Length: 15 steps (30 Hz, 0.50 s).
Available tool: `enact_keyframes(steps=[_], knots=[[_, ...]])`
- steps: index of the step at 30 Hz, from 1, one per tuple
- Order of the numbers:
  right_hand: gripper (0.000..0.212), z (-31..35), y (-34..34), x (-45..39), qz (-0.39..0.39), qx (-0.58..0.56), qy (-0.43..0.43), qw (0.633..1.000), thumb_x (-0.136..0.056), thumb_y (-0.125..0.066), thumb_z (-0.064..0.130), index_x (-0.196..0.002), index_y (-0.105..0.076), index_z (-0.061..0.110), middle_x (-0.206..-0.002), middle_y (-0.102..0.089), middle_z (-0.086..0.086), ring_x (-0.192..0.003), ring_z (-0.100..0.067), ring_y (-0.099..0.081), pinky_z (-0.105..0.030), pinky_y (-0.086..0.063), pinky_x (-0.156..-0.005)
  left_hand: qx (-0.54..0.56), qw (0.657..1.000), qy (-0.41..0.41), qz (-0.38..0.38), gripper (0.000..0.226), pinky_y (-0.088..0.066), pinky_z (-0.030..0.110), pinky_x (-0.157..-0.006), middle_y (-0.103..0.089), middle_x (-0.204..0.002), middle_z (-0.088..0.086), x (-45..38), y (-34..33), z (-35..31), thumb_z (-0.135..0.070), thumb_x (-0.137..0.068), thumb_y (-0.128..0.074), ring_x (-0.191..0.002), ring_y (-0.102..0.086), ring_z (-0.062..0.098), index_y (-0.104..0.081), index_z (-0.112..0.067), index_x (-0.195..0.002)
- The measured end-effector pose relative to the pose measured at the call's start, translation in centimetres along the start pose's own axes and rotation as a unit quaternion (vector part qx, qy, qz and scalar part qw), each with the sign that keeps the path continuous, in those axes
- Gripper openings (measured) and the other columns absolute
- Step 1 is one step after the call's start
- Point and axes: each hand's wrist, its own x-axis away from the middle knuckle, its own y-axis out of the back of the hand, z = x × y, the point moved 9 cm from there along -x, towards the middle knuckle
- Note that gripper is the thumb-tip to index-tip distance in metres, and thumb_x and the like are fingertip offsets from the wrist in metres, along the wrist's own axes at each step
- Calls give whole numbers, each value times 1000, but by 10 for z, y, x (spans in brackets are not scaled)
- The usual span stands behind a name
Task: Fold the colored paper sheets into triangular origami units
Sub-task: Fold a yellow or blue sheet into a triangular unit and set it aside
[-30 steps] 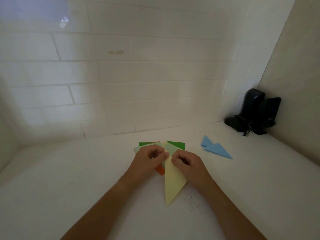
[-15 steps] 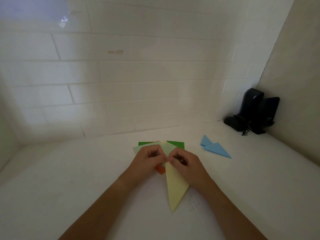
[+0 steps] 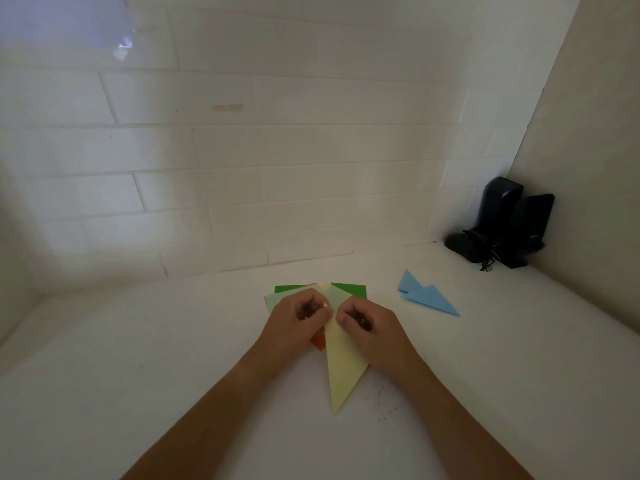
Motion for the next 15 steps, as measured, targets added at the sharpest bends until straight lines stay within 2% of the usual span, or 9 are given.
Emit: enact_keyframes(steps=[3,6,8,12,15], knots=[[17,0,1,0,-1,-8,-2,1000,-99,-66,20,-83,-65,15,-72,-58,13,-67,0,-49,-13,-40,-65,-2,1000,4,10,16,-62,47,-69,-68,-75,13,0,-2,2,-15,-98,-69,-64,-68,24,-68,-3,-87],[17,-3,1,-1,-6,-11,-13,1000,-100,-66,22,-83,-65,18,-71,-57,16,-67,1,-49,-14,-41,-65,0,1000,-13,-9,20,-60,35,-62,-69,-78,20,1,2,-6,-15,-96,-72,-63,-68,22,-68,-5,-79],[18,-6,0,-2,-6,-16,-22,1000,-99,-66,21,-82,-64,20,-71,-57,18,-67,2,-49,-14,-41,-65,6,1000,-16,-26,24,-54,25,-61,-69,-76,16,1,6,-8,-13,-95,-72,-63,-66,16,-67,-13,-72],[18,-7,0,-1,-5,-17,-25,1000,-100,-65,21,-82,-64,23,-74,-59,15,-68,2,-50,-14,-41,-65,-9,999,-8,-44,32,-48,20,-63,-65,-67,-5,-2,9,-2,-15,-96,-71,-61,-60,7,-64,-23,-66],[17,-7,1,-1,-8,-11,-20,1000,-100,-64,21,-83,-65,23,-73,-59,16,-67,2,-49,-14,-41,-64,-7,999,0,-37,32,-51,20,-60,-69,-72,2,-1,6,-2,-15,-97,-70,-60,-66,11,-64,-22,-66]])
